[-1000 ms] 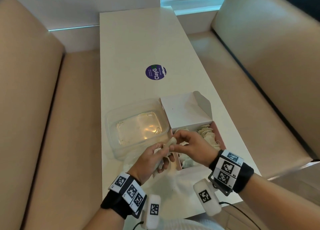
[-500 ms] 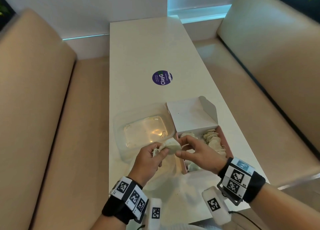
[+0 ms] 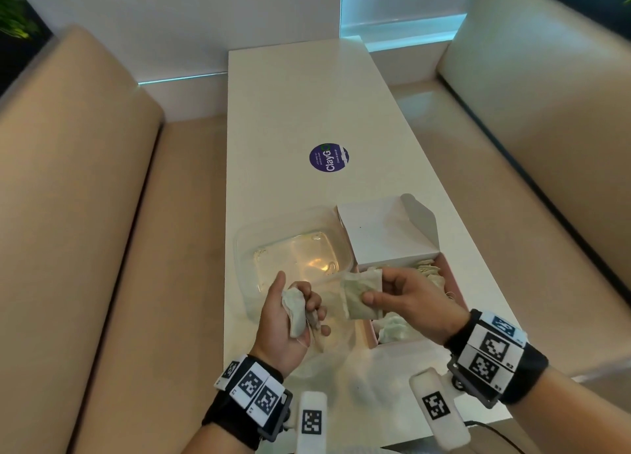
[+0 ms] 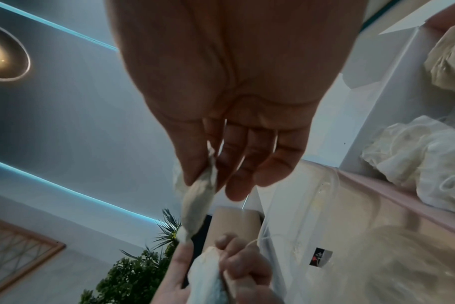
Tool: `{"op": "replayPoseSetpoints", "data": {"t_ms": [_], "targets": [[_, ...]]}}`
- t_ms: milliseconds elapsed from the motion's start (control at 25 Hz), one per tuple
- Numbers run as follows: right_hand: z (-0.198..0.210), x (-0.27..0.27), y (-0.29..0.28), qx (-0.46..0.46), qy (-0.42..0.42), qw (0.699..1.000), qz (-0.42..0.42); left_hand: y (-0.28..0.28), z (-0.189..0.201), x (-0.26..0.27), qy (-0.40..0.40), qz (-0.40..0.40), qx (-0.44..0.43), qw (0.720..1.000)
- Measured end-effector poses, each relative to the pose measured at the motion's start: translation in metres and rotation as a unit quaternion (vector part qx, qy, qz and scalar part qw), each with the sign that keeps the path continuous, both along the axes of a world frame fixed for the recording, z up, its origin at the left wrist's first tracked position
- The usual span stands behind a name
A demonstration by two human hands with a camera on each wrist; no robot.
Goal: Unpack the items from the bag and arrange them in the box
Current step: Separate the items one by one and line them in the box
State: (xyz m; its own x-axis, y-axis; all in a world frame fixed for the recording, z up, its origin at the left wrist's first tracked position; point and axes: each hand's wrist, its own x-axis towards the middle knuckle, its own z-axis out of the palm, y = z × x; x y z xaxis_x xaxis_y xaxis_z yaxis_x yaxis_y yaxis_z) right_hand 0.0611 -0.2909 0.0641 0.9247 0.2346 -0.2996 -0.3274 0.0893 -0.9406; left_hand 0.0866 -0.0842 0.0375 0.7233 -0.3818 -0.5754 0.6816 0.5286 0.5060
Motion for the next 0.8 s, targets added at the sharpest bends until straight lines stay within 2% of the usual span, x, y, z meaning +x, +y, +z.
{"op": "replayPoseSetpoints", "data": {"t_ms": [80,200,360,440,640,720,800], "targets": [[0.004,-0.002,0.003,0.013,0.018,0.999,0.048,-0.001,-0.003,-0.001,0.012,0.008,-0.015,1.0],[-0.001,-0.004,0.02,0.028,0.051,0.995,0.085,-0.007,-0.005,-0.003,-0.002,-0.024,0.003,1.0],[-0.012,-0.005,0.044,-0.03,0.048,0.998,0.039,-0.017,0.005,-0.007,-0.001,-0.049,0.021,0.999],[-0.015,-0.002,0.048,-0.038,0.047,0.998,0.019,-0.018,0.005,-0.007,-0.003,-0.034,0.015,0.999],[-0.016,0.006,0.042,-0.158,0.017,0.983,0.087,-0.013,-0.001,-0.006,-0.003,-0.006,0.006,1.0],[-0.018,0.009,0.038,-0.121,0.029,0.99,0.074,-0.009,0.002,-0.004,-0.007,-0.007,-0.019,1.0],[-0.02,0.013,0.031,-0.027,0.074,0.997,0.024,-0.004,-0.001,-0.002,-0.026,0.003,-0.013,1.0]]}}
